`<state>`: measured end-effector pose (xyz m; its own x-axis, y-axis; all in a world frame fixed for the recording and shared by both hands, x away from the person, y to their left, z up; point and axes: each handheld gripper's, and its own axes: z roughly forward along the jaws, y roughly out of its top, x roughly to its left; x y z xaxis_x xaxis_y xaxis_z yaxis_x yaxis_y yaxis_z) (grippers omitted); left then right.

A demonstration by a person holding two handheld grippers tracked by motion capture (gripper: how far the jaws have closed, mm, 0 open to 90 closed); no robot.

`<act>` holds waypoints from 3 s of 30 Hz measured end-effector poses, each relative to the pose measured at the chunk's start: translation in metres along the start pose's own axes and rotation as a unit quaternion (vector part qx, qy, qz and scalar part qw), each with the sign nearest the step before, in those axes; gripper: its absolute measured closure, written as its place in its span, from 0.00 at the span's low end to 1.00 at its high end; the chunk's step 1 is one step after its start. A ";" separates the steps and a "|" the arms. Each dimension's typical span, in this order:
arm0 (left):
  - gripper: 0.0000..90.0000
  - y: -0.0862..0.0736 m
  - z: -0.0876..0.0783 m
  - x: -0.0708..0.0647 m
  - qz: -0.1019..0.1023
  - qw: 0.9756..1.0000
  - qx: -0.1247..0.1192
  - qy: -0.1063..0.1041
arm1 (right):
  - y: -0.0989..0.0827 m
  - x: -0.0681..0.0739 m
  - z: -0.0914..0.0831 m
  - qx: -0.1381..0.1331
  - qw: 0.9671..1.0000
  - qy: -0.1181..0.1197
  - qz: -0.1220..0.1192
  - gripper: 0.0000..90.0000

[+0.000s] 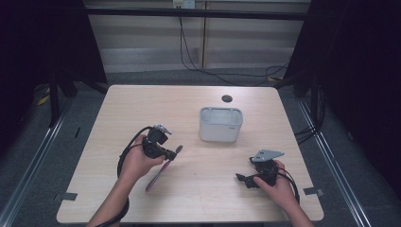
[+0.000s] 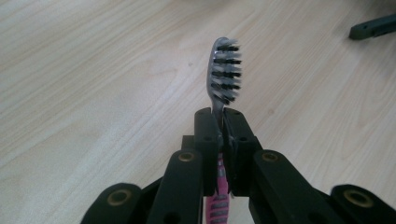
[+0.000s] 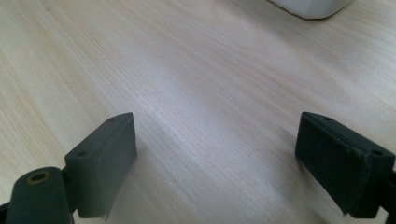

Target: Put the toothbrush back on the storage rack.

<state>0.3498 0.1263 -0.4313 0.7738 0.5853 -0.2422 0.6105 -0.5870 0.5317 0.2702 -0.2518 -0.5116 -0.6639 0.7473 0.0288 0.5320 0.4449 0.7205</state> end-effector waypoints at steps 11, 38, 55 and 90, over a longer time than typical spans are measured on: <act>0.95 0.000 -0.015 0.004 -0.017 0.998 -0.060 -0.009 | 0.000 0.000 0.000 0.000 1.000 0.000 0.000 0.14; 0.95 0.013 -0.043 0.002 -0.023 0.978 -0.205 0.023 | 0.000 0.000 0.000 0.000 1.000 0.000 0.000 0.14; 0.95 0.035 -0.051 -0.003 -0.018 0.965 -0.258 0.042 | 0.000 0.000 0.000 0.000 1.000 0.000 0.000 0.14; 0.95 0.077 -0.065 -0.013 -0.010 0.936 -0.349 0.054 | 0.000 0.000 0.000 0.000 1.000 0.000 0.000 0.14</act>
<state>0.3757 0.1099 -0.3344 0.7185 0.6680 -0.1938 0.3366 -0.0900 0.9374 0.2702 -0.2517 -0.5116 -0.6637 0.7474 0.0287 0.5321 0.4449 0.7204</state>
